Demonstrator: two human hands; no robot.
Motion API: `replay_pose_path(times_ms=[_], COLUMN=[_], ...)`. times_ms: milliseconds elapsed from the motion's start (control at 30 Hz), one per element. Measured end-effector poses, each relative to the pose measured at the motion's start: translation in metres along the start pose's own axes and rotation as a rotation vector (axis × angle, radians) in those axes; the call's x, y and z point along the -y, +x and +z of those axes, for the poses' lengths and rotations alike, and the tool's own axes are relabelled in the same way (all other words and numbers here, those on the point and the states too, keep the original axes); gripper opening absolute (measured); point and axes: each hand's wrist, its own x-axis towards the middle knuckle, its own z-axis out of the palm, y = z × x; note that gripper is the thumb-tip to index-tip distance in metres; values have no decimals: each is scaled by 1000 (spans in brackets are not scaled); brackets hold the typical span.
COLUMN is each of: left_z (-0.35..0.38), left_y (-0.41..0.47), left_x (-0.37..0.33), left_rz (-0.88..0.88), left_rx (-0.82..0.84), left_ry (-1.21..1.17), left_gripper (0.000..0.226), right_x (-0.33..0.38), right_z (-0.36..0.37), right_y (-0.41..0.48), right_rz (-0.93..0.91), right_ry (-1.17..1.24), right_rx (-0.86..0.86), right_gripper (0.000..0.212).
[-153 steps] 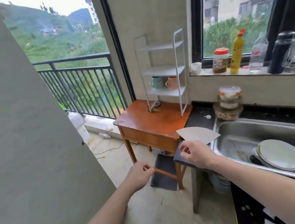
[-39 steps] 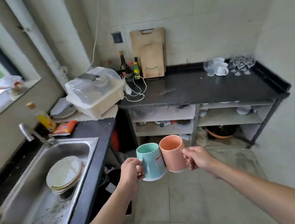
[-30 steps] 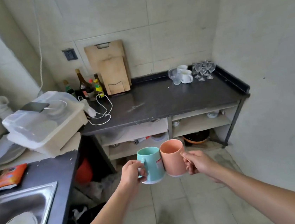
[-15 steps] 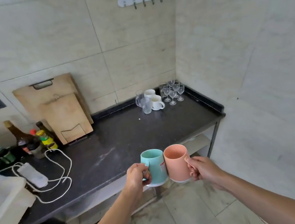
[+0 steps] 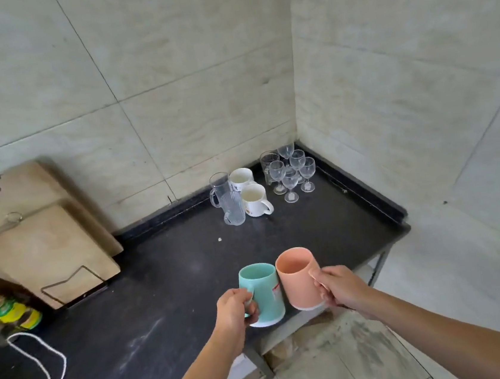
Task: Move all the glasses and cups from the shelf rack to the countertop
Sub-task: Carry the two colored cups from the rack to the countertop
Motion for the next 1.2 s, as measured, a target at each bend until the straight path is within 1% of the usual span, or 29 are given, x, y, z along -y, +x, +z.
replay_pose_path(times_ms=[167,433,567,733,867,1000,1200], left_z=[25,33,35,36,36,35,37], left_y=[52,131,176,220,238,247,238], left_x=[-21,-39,-50,-67,-72,-68,-48], left_rz=[-46,-127,-163,-136,-125,-133,-131], left_rx=[-59,-110,-92,-46,-32,-19,-54], left_ry=[-32,-87,-91,-132,-141,-129,16], left_gripper=[12,12,13,13,13,13,17], right_x=[17,32,44,59,63,61,41], right_z=[-16,-4,0,-2,-1,-4,-9], right_y=[76,163,200,244,265,279,284], right_rz=[45,135,179,186,170,148,152], right_ry=[-66,-103,-111,-114,-122,-163,-274], right_rx=[48,85,72,71,77,82,127], right_gripper=[39,37,37,40,41,37,30])
